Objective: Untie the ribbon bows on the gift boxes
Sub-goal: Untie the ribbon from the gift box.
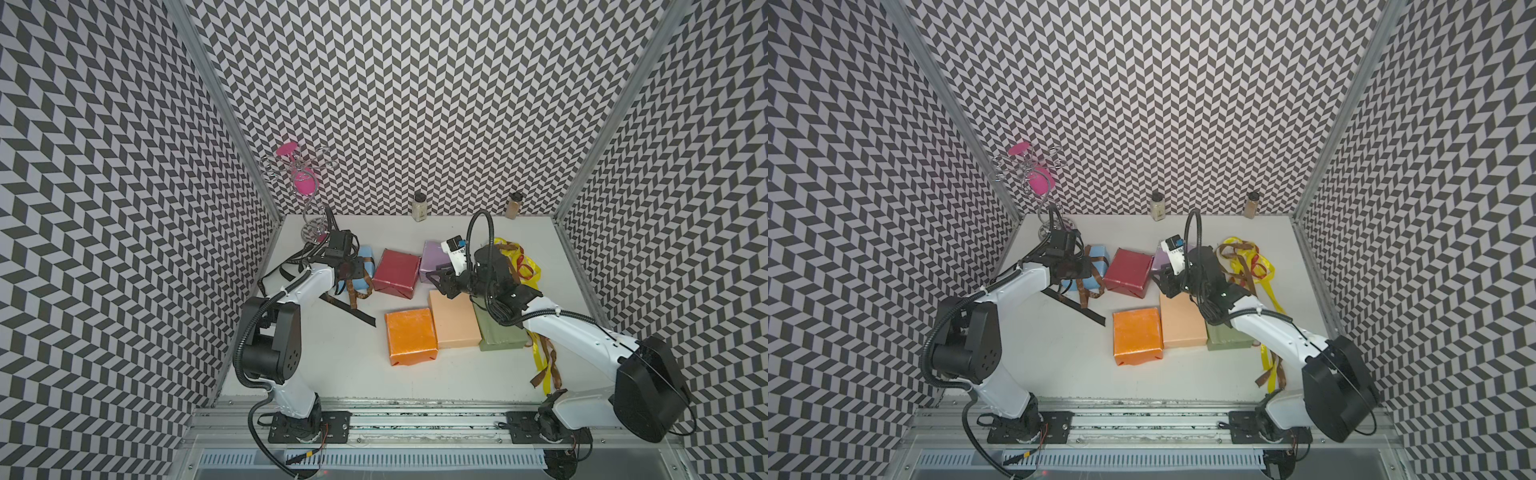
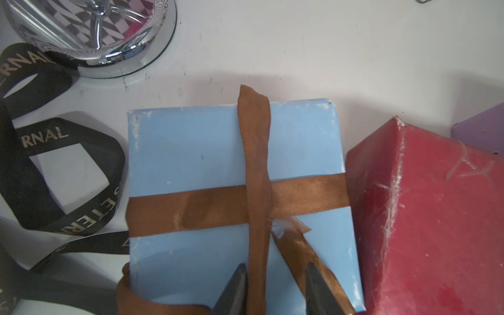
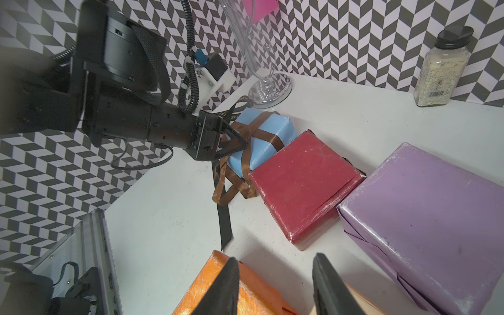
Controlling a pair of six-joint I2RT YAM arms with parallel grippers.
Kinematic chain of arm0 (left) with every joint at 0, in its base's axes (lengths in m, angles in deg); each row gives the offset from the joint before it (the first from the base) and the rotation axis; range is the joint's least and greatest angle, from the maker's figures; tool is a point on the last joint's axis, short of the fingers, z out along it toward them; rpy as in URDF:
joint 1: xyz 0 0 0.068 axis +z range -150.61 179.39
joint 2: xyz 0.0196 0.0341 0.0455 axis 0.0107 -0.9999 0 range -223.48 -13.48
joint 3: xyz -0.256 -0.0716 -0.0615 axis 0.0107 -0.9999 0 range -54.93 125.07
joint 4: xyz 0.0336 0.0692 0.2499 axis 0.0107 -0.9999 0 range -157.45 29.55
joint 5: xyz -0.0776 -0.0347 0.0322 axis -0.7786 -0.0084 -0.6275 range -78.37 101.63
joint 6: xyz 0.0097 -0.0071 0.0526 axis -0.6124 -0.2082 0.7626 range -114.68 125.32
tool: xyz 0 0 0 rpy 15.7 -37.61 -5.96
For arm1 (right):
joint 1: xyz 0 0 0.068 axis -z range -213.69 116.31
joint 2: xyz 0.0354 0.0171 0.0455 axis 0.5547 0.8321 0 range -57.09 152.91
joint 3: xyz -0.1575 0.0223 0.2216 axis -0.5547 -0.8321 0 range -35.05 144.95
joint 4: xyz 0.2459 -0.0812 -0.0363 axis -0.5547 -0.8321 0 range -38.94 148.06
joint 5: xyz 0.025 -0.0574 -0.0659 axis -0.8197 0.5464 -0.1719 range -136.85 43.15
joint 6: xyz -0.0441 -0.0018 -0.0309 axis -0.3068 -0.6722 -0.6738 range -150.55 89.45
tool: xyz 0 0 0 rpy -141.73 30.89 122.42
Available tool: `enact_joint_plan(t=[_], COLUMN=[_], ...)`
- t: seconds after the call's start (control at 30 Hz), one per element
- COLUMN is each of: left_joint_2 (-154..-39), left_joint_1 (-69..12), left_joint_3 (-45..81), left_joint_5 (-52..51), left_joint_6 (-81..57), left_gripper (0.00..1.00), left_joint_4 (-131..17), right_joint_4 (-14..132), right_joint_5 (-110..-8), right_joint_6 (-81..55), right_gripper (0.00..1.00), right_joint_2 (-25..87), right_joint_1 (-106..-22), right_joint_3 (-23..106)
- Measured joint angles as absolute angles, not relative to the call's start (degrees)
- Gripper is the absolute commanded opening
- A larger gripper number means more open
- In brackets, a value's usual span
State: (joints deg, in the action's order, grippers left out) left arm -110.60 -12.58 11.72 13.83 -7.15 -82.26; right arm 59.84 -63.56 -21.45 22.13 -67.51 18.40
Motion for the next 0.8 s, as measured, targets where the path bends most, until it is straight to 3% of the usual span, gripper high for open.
enact_joint_plan(t=[0.1, 0.2, 0.47, 0.8], left_joint_2=[-110.67, -110.65, -108.22, -107.83], left_joint_1=[-12.65, -12.73, -13.00, -12.97], left_joint_3=[11.72, 11.72, 11.31, 18.82], left_joint_5=[15.31, 16.08, 14.57, 13.65], left_joint_6=[-7.33, -7.46, -7.57, -6.87], left_gripper=[0.24, 0.23, 0.00, 0.00], left_joint_4=[-82.30, -82.43, -82.91, -88.40], right_joint_4=[59.86, 59.86, 60.32, 60.91], right_joint_5=[-63.56, -63.56, -63.90, -65.19], right_joint_6=[-21.45, -21.45, -21.45, -21.47], right_gripper=[0.45, 0.45, 0.45, 0.45], right_joint_2=[21.94, 21.94, 21.59, 21.59], right_joint_1=[-67.51, -67.51, -67.47, -67.29], right_joint_3=[18.23, 18.21, 17.22, 17.22])
